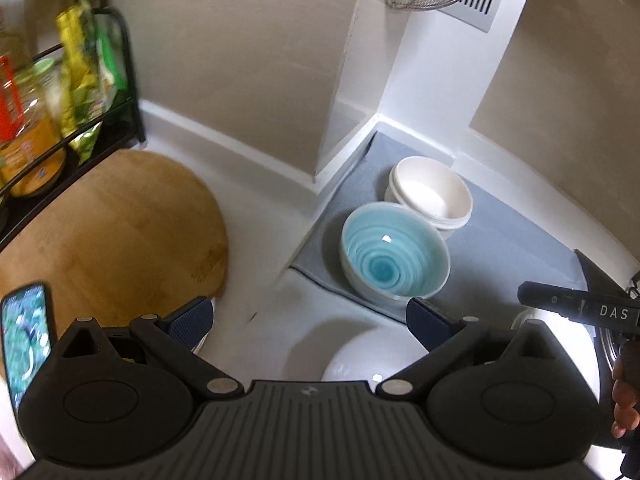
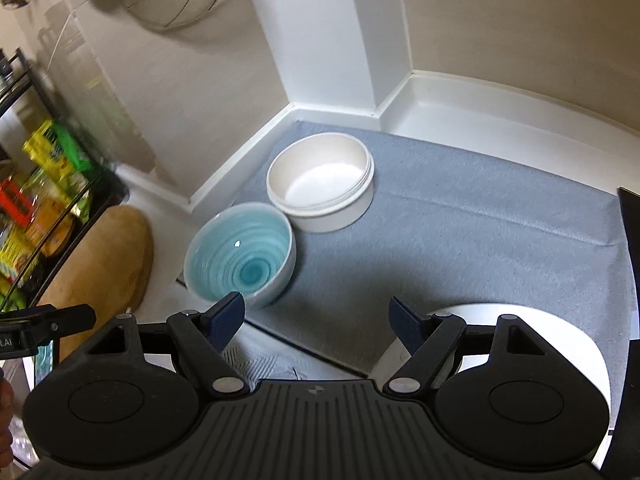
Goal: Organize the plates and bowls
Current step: 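Move both grippers toward the blue swirl bowl on the mat, then close the left gripper on the blue bowl rim while the right gripper grips it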
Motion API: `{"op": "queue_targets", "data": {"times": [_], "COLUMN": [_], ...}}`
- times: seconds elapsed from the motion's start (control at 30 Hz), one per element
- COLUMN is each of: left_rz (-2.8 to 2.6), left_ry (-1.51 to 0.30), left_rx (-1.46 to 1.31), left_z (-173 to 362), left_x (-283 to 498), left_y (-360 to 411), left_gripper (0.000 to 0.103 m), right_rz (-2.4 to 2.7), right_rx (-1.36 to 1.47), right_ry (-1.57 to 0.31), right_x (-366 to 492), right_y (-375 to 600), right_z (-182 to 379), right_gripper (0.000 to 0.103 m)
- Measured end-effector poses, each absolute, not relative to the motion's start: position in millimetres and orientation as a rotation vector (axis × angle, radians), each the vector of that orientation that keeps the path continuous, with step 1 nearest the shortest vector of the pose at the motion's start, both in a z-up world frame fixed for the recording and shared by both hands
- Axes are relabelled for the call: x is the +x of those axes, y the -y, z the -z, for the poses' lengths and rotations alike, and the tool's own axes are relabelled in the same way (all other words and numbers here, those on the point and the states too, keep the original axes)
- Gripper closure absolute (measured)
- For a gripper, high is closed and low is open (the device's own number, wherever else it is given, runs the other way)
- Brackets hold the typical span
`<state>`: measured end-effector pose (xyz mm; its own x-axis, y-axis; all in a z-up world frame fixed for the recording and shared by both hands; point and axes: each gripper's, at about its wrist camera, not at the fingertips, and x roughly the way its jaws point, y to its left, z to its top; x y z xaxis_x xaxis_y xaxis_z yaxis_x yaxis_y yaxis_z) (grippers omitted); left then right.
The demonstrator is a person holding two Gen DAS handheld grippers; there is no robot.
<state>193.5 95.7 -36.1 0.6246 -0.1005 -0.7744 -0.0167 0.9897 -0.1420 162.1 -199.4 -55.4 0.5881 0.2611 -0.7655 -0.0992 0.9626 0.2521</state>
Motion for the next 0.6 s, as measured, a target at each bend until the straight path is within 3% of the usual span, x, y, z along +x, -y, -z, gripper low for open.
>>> {"op": "queue_targets", "data": {"times": [0.6], "left_rz": [0.069], "left_ry": [-1.035], "left_rx": [-0.165], "left_z": [73], "left_x": [279], "left_y": [-83], "left_gripper": [0.001], "right_rz": [-0.263], "right_rx": [0.239], "right_ry": [-0.997], "right_x": [213], "right_y": [188], "right_z": [89], "right_gripper": [0.022]}}
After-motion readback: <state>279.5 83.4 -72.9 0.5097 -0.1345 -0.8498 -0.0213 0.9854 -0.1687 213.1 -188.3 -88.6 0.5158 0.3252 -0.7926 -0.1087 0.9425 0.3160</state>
